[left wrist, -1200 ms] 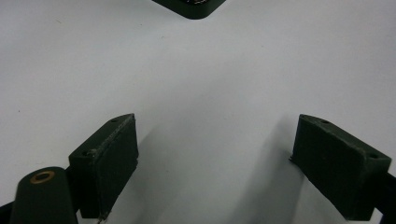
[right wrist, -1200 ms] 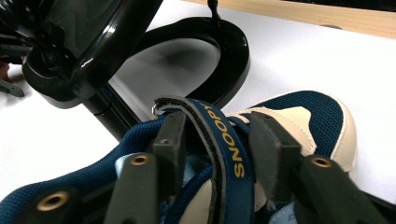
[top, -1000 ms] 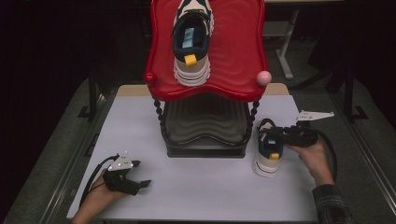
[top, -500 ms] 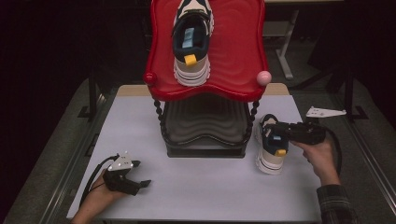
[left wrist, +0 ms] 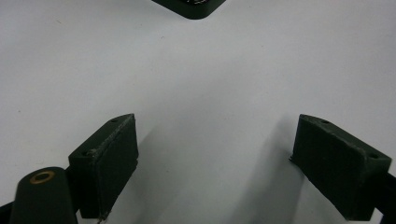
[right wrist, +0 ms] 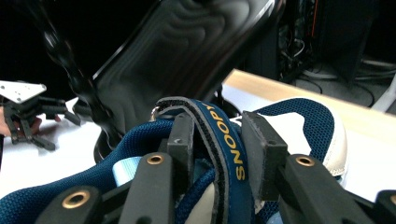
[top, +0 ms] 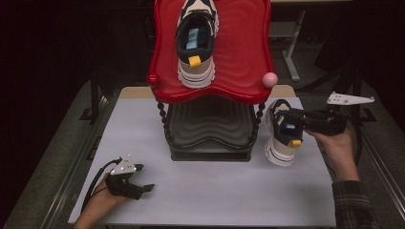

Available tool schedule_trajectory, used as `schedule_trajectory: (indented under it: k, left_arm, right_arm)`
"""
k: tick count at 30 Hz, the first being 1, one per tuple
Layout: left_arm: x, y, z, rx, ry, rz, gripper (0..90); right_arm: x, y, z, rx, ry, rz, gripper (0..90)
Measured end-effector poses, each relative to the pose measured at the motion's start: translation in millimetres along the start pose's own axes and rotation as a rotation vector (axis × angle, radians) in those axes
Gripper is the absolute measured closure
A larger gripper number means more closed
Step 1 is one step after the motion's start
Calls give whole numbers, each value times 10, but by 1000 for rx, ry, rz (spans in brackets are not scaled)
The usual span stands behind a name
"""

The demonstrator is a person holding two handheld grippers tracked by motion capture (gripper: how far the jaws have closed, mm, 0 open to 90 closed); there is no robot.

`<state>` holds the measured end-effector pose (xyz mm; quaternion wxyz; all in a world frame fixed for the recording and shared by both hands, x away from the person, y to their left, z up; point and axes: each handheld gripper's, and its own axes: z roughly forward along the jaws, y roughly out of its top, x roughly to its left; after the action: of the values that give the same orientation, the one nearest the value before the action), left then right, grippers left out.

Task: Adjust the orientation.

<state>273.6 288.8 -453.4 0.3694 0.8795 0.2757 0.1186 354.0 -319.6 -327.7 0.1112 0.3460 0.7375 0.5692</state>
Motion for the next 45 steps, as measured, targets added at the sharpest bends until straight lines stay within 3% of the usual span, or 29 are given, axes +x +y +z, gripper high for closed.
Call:
schedule_trajectory:
  k: [32, 45]
  left_arm:
    - [2, 0, -2, 5, -3, -1, 134]
    - [2, -1, -2, 4, -2, 1, 134]
  right_arm:
    - [370, 1503, -605, -125, -34, -121, 660]
    - [633, 2119, -742, -148, -61, -197, 662]
